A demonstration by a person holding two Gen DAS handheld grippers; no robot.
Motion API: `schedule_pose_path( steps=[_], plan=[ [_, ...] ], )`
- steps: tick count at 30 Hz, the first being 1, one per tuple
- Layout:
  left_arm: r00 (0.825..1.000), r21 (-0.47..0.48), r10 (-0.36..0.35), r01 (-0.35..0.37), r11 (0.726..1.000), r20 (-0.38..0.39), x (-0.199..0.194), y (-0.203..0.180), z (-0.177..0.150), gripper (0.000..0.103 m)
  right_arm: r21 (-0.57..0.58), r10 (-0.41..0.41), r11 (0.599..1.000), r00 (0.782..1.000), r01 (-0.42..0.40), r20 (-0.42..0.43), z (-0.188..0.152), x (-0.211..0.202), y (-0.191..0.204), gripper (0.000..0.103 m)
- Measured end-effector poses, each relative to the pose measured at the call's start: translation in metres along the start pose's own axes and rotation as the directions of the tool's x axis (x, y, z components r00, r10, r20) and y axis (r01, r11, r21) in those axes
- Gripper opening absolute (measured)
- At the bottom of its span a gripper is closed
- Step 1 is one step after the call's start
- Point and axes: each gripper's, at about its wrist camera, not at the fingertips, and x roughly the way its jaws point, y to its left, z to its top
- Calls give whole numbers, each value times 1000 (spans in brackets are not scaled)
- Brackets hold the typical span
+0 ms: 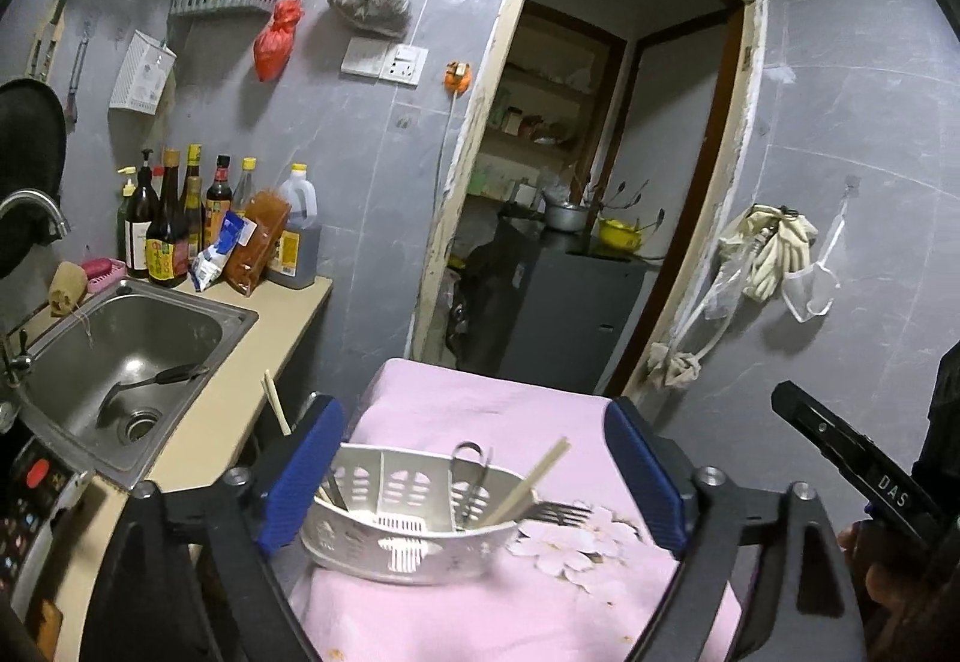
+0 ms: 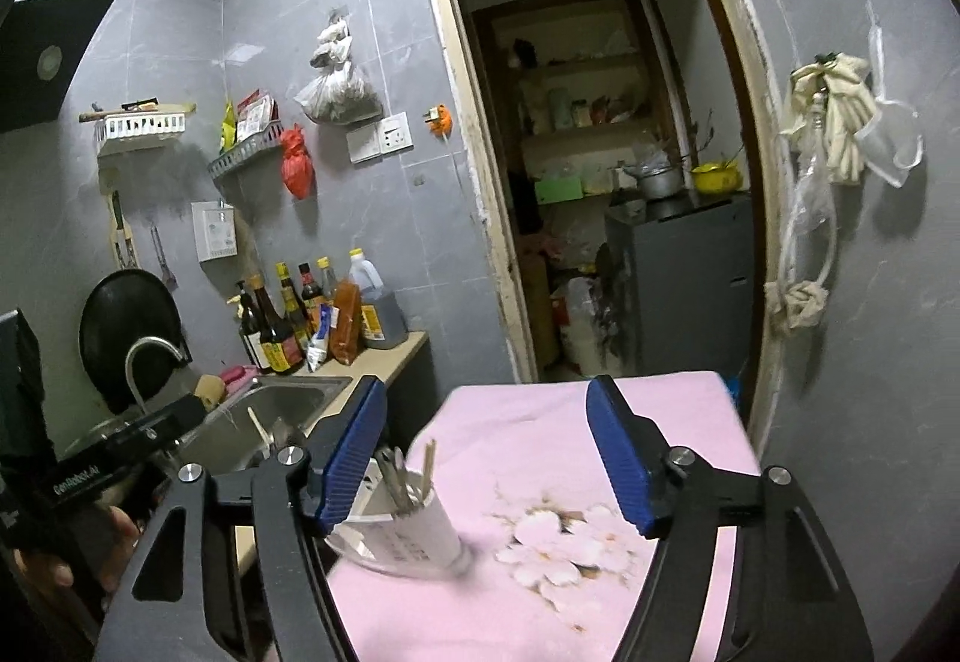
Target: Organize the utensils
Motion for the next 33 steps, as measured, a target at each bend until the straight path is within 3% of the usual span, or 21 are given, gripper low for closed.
schedule_pose_path(
  steps=[8, 12, 17, 33],
  plan=[
    [999, -15, 31, -31, 999, 24, -42, -13, -22, 97, -6, -49, 999, 999, 49, 3, -13, -54, -16, 90],
    [999, 6, 44, -45, 999, 24, -61, -21, -36, 98, -15, -69, 997, 998, 69, -2, -21, -79, -22, 91],
    [998, 43, 55, -56, 997, 26, -84, -31, -52, 99, -24, -87, 996, 996, 86, -18, -33, -107, -29, 101],
    [1000, 69, 28, -28, 997, -4, -129, -46, -94, 100, -48, -128, 991, 990, 126, -54, -63, -170, -36, 101]
  ],
)
